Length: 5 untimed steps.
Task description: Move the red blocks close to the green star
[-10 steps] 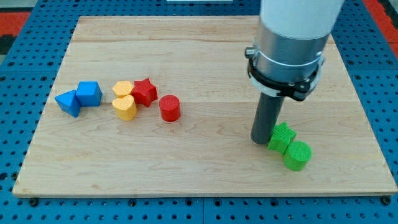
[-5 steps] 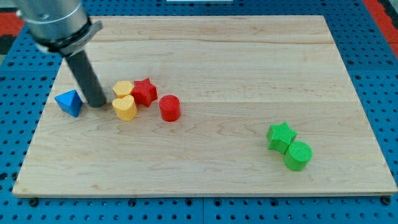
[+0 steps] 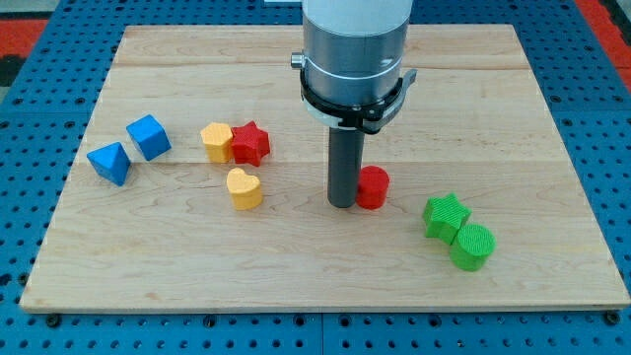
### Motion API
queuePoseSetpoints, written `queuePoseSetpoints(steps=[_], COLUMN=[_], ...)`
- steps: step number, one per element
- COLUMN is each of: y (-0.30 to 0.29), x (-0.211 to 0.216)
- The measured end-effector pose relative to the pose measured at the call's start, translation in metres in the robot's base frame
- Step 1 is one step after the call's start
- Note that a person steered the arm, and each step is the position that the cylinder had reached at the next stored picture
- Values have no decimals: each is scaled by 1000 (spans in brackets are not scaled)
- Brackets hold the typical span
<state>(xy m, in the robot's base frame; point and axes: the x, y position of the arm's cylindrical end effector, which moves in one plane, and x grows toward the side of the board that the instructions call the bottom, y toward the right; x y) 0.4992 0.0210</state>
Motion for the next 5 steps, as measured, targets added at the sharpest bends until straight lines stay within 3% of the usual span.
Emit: queuePoseSetpoints(steps=[1,3,4,5], y=[-19,38,37,-17], x=[-12,-14,-16,-45])
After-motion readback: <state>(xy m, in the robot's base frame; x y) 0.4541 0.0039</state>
